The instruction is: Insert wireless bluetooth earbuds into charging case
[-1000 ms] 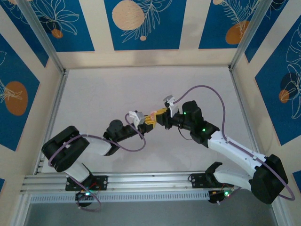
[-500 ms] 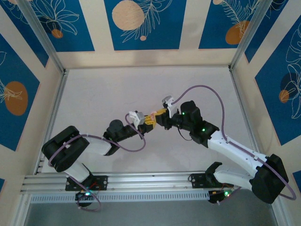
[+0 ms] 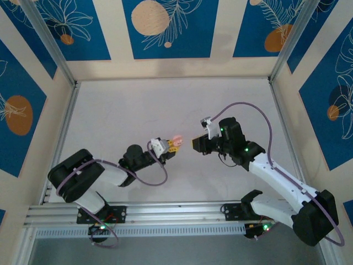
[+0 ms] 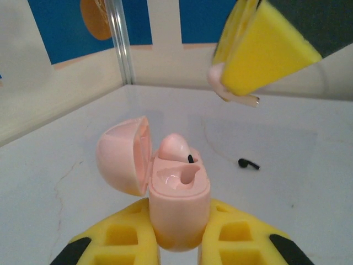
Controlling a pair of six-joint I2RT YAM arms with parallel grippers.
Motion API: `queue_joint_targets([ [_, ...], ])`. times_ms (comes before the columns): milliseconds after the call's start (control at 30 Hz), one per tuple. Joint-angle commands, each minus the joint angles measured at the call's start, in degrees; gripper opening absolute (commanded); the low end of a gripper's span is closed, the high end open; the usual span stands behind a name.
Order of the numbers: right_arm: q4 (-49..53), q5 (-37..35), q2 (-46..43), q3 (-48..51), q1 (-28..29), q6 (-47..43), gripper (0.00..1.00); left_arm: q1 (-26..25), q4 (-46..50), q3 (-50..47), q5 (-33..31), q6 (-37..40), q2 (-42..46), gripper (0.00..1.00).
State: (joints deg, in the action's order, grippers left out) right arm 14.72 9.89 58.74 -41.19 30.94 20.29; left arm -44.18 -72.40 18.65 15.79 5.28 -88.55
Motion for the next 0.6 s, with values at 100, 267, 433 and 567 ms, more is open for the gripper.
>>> queue_joint_targets([
  [100, 14.65, 1.01, 5.77, -1.35, -1.29, 9.27, 0.2, 0.68, 6.55, -1.5, -2.34, 5.3, 5.65, 0.13],
  [267, 20.36, -0.71, 13.5, -3.25, -1.24, 13.72, 0.2, 0.68, 9.67, -1.6, -2.51, 5.79, 8.08, 0.14],
  [433, 25.04, -4.22, 20.17, -5.45, 0.26, 15.6, 0.21, 0.66, 10.87, -1.43, -2.52, 5.92, 9.0, 0.14],
  [567, 27.79, -5.48, 25.45, -7.69, 1.57, 15.92, 0.21, 0.68, 11.53, -1.12, -2.6, 6.06, 9.25, 0.14],
])
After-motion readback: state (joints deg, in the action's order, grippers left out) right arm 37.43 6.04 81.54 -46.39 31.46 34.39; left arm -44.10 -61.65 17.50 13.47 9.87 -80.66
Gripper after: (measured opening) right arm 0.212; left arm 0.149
